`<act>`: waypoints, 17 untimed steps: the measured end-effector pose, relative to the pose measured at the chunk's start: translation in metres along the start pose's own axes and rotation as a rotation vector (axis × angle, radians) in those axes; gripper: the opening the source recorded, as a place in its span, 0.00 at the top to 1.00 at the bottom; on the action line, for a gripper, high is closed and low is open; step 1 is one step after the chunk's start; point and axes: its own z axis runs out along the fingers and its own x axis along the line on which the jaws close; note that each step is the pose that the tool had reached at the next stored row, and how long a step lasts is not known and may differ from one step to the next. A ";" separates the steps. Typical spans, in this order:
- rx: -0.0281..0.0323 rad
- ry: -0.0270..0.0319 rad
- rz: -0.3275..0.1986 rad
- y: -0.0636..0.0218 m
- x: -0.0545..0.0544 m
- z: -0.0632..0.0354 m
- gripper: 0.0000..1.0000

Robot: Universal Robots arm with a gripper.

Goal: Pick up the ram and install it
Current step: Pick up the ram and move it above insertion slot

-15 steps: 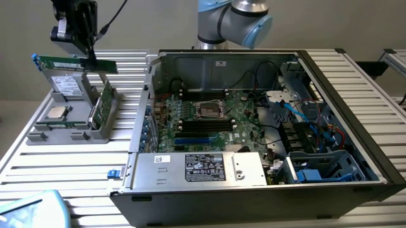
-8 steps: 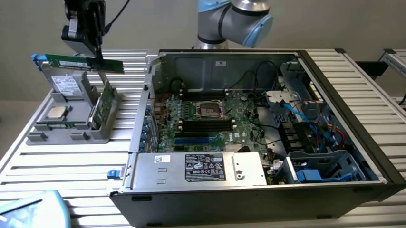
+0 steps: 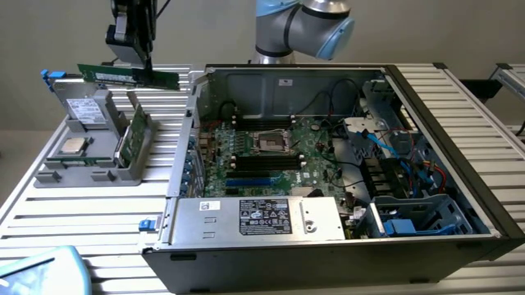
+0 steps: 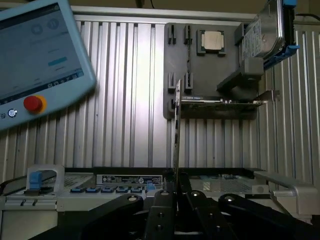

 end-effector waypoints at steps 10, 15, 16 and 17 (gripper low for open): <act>0.0060 -0.0024 -0.002 -0.0287 0.002 -0.0087 0.86; 0.0159 -0.0020 -0.004 -0.0442 0.002 -0.0114 0.86; 0.0179 -0.0019 -0.004 -0.0472 0.002 -0.0120 0.86; 0.0202 -0.0018 -0.005 -0.0502 0.002 -0.0125 0.86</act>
